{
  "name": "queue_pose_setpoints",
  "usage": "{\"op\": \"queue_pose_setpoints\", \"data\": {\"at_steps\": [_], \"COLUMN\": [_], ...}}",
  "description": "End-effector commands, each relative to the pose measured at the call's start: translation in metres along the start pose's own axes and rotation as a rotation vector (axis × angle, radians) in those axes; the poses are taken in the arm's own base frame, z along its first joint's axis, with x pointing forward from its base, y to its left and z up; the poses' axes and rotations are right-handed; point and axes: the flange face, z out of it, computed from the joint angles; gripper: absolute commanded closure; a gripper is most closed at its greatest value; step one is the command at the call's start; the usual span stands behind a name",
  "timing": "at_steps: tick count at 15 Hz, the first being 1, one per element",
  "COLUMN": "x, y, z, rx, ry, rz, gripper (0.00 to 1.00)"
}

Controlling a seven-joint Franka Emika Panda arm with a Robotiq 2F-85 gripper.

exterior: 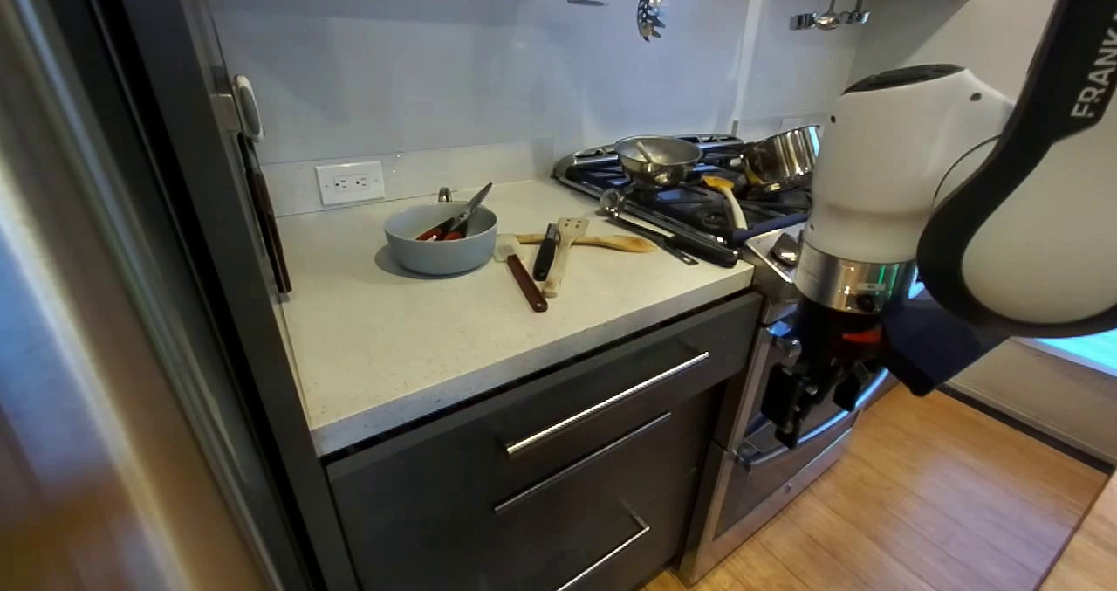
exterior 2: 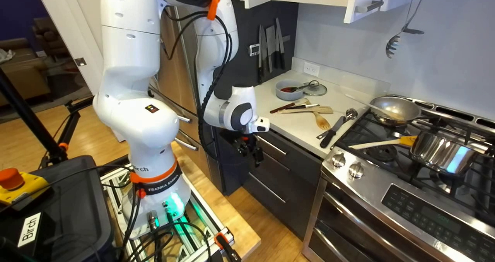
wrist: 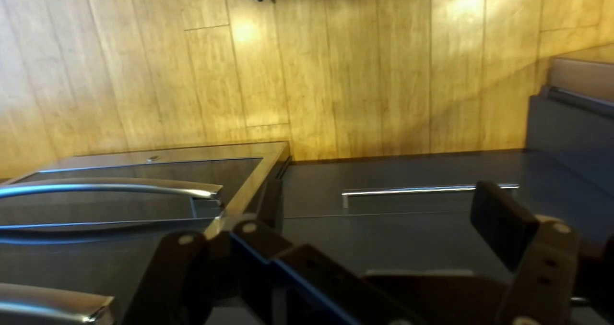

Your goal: Close the open drawer fully

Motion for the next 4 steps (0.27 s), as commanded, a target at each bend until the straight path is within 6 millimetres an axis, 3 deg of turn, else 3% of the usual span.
{"op": "queue_pose_setpoints", "data": {"at_steps": [1, 2, 3, 4], "x": [-0.018, -0.019, -0.006, -0.008], "y": [-0.030, -0.043, -0.030, -0.040], "z": [0.028, 0.030, 0.017, 0.024], "rx": [0.142, 0.194, 0.106, 0.144], "ry": [0.005, 0.019, 0.013, 0.015], "rz": [-0.101, -0.122, -0.086, -0.102], "gripper": [0.00, 0.00, 0.00, 0.00]}}
